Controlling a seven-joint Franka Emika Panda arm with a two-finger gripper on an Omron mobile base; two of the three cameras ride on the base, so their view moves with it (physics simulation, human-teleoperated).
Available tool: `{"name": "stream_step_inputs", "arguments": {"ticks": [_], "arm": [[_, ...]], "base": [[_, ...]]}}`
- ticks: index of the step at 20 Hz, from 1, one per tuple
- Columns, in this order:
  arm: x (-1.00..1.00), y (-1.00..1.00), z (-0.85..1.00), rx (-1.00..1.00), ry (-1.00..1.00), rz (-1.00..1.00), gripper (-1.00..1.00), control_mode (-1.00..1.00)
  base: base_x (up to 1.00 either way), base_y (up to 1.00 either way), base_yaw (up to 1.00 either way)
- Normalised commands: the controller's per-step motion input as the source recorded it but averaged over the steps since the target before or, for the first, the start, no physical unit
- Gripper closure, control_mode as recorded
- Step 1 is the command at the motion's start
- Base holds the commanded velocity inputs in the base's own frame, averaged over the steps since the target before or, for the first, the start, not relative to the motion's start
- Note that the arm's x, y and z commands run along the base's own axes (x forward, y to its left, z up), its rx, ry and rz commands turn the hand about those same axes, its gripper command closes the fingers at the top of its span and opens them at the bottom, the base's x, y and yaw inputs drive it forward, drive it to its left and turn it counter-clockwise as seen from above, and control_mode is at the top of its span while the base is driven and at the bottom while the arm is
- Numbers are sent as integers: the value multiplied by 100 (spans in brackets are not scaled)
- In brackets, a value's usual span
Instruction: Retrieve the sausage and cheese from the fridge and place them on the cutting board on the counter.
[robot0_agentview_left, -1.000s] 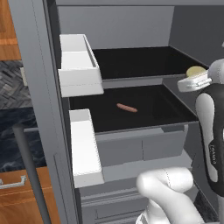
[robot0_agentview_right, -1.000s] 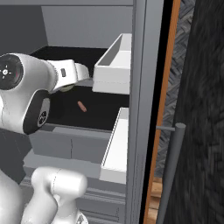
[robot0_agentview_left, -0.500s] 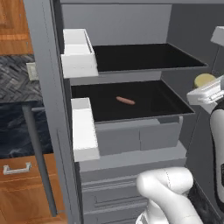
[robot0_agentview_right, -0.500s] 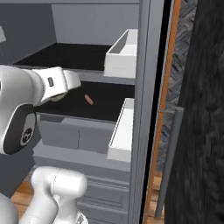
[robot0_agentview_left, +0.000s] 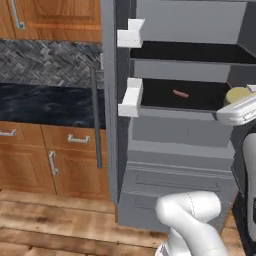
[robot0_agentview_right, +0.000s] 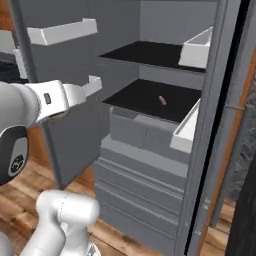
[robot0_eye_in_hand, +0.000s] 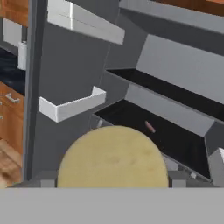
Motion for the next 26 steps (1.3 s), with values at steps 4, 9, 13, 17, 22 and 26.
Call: {"name": "stream_step_inputs", "arguments": {"ticks": [4, 9, 13, 17, 22, 26], "arm": [[0, 0, 0, 0, 0, 0, 100, 100], [0, 0, 0, 0, 0, 0, 100, 100], [0, 0, 0, 0, 0, 0, 100, 100], [0, 0, 0, 0, 0, 0, 100, 100], [0, 0, 0, 0, 0, 0, 100, 100], [0, 0, 0, 0, 0, 0, 100, 100]], "base": [[-14, 0, 100], [-15, 0, 100], [-49, 22, 99], [-57, 92, 67], [84, 100, -2], [100, 96, -1]]}}
